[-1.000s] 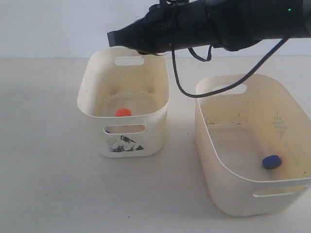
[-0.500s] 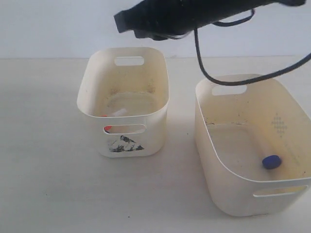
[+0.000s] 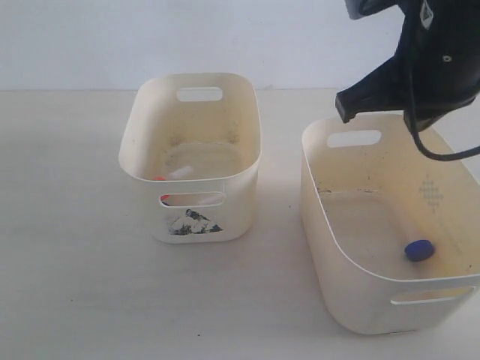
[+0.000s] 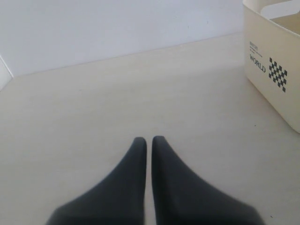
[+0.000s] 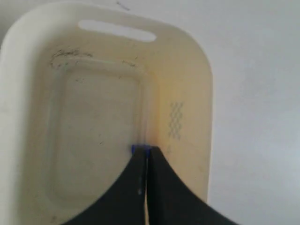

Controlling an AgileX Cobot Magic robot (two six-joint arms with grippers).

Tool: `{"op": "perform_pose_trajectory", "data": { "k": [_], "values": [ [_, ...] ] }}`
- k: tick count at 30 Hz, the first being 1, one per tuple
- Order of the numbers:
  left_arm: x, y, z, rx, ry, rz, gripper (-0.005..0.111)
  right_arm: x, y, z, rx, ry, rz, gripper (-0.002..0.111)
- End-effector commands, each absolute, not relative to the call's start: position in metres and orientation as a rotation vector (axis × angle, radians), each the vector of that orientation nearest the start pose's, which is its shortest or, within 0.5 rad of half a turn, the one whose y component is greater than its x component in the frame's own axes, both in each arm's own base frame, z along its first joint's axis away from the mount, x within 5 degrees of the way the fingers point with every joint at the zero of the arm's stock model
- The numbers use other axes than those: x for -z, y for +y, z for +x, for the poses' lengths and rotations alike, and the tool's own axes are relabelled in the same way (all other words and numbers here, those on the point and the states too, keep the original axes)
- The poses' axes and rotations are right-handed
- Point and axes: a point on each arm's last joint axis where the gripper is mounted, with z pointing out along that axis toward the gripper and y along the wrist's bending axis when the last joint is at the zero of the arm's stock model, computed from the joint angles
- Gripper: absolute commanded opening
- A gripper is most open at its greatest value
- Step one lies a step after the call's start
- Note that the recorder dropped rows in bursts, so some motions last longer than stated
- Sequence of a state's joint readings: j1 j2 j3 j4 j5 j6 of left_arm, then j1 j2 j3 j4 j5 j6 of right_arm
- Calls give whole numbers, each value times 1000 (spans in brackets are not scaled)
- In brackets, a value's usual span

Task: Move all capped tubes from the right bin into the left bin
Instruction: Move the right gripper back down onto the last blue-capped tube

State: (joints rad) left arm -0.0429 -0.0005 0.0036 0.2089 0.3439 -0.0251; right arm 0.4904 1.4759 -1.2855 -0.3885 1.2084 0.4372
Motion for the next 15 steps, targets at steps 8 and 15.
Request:
{"op": "perform_pose_trajectory", "data": {
  "k": [8, 15],
  "values": [
    [-183, 4, 54, -144, 1813, 137, 4, -296, 71, 267, 175, 2919, -65, 0],
    [-183, 4, 54, -144, 1813, 137, 4, -257, 75, 255, 74, 2984, -31, 0]
  ]
}}
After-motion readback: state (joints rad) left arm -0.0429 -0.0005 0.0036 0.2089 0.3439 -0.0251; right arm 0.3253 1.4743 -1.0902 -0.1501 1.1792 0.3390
